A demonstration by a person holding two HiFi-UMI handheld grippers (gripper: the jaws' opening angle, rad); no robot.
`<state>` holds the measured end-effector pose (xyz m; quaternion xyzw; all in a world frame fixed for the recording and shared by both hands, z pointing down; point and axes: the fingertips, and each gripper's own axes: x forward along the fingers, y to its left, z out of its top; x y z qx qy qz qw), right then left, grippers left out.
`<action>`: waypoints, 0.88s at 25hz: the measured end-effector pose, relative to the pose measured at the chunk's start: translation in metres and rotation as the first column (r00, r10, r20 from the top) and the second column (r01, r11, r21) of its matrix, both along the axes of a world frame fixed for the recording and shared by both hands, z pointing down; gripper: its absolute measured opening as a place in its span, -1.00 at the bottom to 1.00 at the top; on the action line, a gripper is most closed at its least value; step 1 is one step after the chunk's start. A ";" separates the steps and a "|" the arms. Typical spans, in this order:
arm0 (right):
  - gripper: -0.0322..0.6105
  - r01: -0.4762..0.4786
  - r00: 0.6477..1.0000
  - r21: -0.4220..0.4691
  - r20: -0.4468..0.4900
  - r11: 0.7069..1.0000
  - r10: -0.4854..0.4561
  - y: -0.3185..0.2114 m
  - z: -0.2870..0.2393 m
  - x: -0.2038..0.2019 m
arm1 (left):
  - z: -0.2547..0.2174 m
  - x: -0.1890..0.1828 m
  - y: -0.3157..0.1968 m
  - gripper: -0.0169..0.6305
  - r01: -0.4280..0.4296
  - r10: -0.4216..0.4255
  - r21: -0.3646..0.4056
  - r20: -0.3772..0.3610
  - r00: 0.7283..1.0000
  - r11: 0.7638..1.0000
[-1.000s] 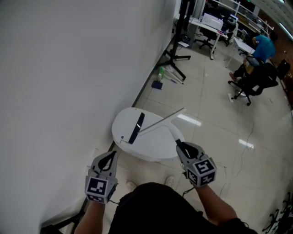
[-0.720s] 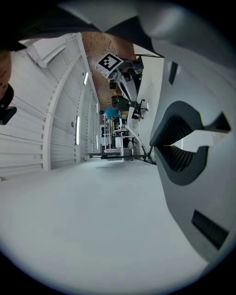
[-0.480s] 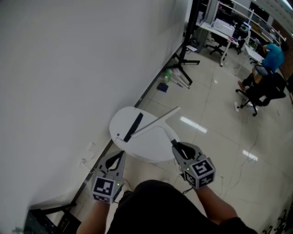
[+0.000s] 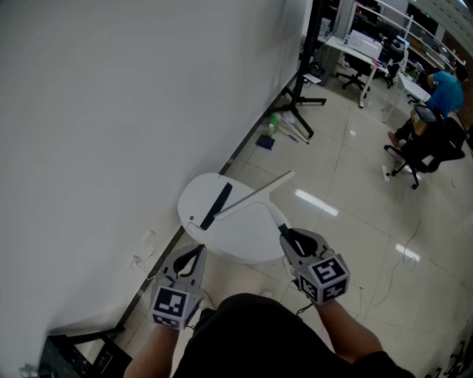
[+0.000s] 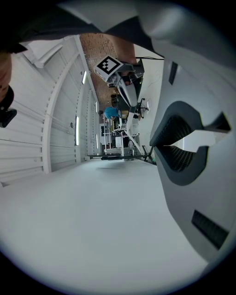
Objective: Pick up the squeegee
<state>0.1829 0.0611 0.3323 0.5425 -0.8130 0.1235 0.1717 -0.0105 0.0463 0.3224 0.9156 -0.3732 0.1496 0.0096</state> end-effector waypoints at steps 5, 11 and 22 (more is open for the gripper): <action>-0.59 -0.015 1.000 0.012 0.010 1.000 0.014 -0.007 -0.002 -0.001 | -0.003 -0.003 -0.008 -0.94 -0.007 0.007 0.006 0.006 1.000 1.000; -0.59 -0.024 0.999 0.011 0.022 1.000 0.024 -0.014 -0.001 -0.001 | -0.003 -0.005 -0.015 -0.94 -0.011 0.011 0.006 0.008 1.000 1.000; -0.59 -0.029 0.999 0.019 0.017 0.999 0.029 -0.014 -0.007 -0.003 | -0.008 -0.007 -0.017 -0.94 -0.018 0.017 0.017 0.008 1.000 1.000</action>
